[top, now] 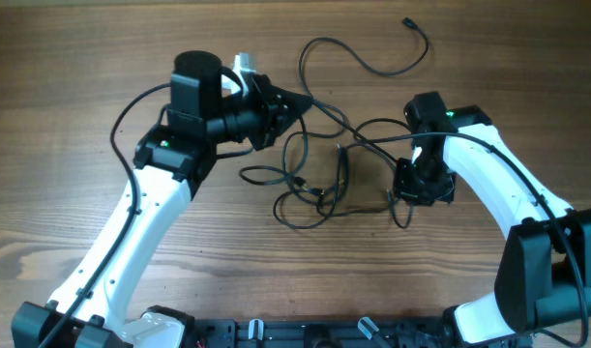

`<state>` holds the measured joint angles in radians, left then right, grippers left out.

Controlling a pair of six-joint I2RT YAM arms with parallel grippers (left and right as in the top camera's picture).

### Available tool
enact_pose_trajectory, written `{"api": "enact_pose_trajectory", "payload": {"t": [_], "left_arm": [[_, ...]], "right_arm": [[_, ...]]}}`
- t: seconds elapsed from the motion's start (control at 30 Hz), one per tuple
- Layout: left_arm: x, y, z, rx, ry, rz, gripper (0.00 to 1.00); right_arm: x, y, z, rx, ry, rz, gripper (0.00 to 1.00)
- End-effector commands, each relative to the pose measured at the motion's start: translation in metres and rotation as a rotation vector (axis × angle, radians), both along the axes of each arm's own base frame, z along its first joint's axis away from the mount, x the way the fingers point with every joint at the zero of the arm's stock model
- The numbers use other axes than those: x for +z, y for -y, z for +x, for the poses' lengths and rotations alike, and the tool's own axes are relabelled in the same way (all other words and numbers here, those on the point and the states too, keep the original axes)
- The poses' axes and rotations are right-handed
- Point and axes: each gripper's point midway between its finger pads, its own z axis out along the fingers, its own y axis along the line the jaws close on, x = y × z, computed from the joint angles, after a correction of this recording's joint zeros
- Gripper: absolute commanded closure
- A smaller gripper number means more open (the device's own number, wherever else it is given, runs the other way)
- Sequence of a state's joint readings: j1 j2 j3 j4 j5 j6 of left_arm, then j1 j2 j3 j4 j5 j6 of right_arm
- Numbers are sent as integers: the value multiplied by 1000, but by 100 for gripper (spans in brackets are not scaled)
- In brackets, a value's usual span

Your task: Untangle cables

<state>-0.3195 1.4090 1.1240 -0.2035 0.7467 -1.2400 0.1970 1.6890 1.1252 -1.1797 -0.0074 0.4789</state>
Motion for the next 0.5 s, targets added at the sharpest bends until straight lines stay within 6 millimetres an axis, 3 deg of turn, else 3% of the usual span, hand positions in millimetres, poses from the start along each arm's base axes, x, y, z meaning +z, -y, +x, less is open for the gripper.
{"api": "enact_pose_trajectory", "payload": {"t": [0.0,0.13,0.23,0.33,0.37,0.47], "left_arm": [[36,-30,31,165,190,52,96],[36,-28,30,158,199,58,96],[36,-25,29,139,234,81,96],[35,-26,30,149,236,86,96],[35,-26,30,151,236,87,96],[35,-27,31,157,236,90,96]], "right_arm": [[2,74,-14,-155,-12,-421,95],[22,91,4,-221,83,-542,96],[48,94,36,-250,201,-567,96],[99,94,65,-285,316,-570,96],[124,91,73,-290,354,-561,96],[176,66,92,-149,446,-495,96]]}}
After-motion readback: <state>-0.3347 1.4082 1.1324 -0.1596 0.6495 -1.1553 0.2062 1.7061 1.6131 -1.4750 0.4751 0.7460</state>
